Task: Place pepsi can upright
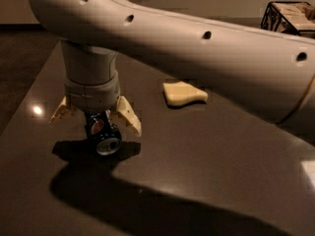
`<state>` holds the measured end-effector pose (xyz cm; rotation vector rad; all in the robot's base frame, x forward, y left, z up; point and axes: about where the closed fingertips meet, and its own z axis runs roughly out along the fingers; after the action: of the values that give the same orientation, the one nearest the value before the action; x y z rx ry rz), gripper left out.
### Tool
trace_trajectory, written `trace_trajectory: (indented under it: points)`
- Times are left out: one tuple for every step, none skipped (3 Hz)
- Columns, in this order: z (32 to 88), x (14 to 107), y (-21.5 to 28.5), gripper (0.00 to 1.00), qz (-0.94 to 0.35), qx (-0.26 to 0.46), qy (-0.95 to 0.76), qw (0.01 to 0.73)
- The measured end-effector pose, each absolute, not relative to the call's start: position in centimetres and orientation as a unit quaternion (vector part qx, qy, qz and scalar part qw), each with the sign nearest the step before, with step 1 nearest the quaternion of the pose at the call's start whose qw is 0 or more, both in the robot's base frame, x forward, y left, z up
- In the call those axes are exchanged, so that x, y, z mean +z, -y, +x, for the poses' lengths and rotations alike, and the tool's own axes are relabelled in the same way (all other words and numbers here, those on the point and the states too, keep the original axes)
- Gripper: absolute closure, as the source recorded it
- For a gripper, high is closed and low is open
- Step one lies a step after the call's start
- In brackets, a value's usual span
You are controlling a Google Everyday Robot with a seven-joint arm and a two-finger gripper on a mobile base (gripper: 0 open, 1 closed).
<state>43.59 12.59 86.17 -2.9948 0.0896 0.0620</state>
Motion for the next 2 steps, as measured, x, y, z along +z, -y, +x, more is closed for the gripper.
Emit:
trace_trajectory:
  points:
    - [44.12,85.33,-12.76,0.18,-0.998,0.018,-0.021,0.059]
    - [43.95,84.94,-12.81,0.41,-0.998,0.021,-0.01,0.05]
